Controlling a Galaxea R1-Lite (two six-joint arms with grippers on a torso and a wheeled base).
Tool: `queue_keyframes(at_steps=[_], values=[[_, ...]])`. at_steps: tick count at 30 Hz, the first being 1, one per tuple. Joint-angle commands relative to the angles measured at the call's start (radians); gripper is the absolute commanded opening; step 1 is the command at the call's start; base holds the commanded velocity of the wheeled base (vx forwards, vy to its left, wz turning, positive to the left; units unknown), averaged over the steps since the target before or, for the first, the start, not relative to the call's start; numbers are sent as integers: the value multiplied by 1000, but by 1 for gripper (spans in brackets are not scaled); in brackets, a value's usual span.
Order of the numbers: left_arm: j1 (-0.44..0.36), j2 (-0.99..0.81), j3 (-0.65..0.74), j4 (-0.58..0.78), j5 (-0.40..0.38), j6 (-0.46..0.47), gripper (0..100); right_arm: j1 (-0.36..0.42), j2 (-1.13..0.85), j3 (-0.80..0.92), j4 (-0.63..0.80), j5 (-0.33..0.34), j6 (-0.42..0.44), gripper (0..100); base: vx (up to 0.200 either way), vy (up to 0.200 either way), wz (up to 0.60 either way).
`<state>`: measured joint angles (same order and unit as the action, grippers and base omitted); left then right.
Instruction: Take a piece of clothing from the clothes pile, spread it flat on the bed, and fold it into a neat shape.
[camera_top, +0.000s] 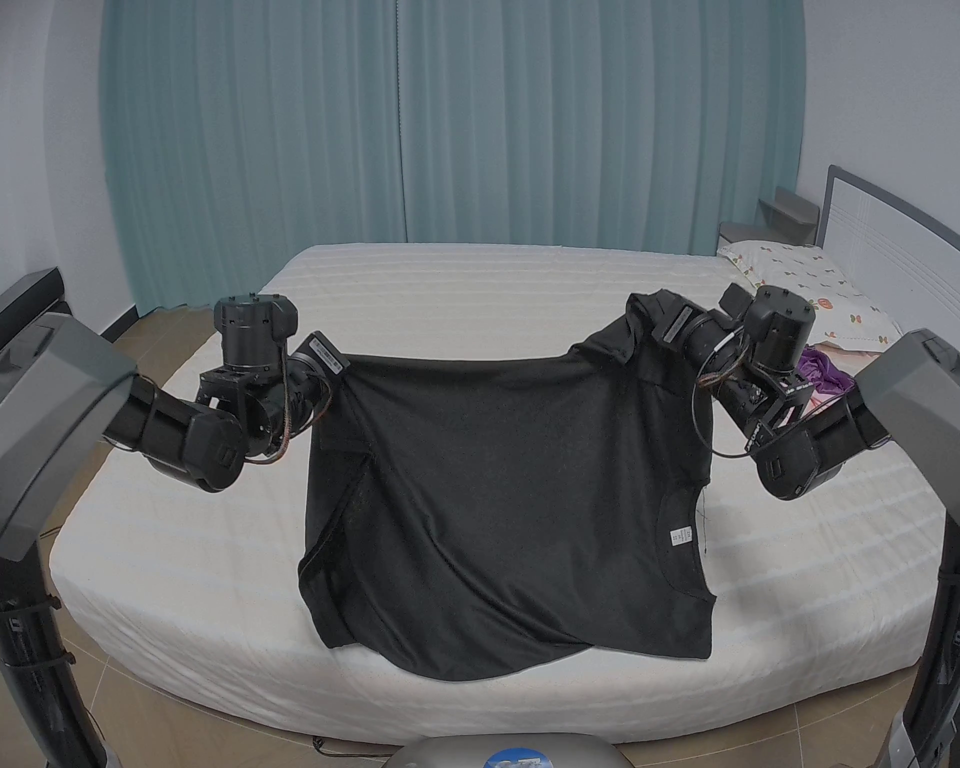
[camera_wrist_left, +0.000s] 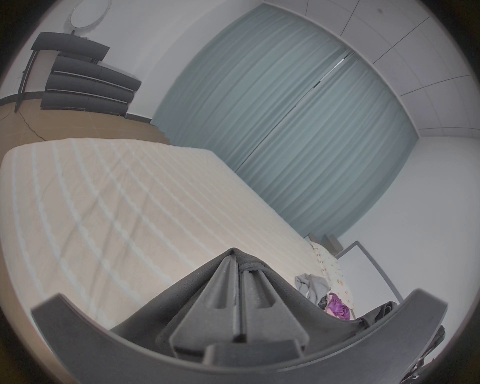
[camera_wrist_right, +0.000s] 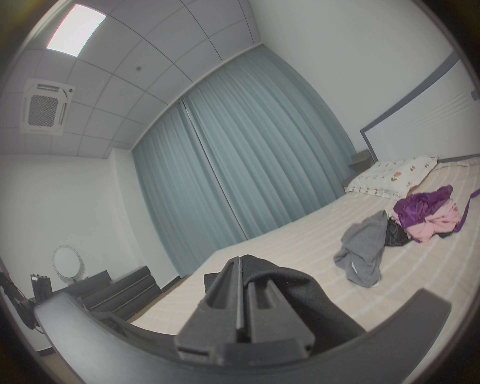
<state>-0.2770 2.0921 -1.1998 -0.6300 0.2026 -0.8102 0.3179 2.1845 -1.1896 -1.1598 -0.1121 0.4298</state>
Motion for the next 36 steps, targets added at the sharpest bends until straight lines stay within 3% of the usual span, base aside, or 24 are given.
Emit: queue_keyframes(at_steps=[1,19,20,22,23,33,36], values=[[1,101,-9,-5,-2,-7,0,-11,126,-12,-8,3,6,0,0,0,0],[1,304,-55,-68,0,-47,0,-13,356,-110,-14,-20,10,0,0,0,0],[1,304,-55,-68,0,-47,100,-13,356,-110,-14,-20,10,0,0,0,0],[1,319,-64,-68,-2,-50,100,-13,371,-110,-11,-15,35,0,0,0,0],[1,325,-66,-68,-2,-50,100,-13,376,-110,-9,-15,44,100,0,0,0],[21,316,-44,-65,0,-50,100,-42,333,-45,-1,-1,92,100,0,0,0],[29,264,0,-63,-6,-50,100,-51,267,21,-1,55,153,100,0,0,0]])
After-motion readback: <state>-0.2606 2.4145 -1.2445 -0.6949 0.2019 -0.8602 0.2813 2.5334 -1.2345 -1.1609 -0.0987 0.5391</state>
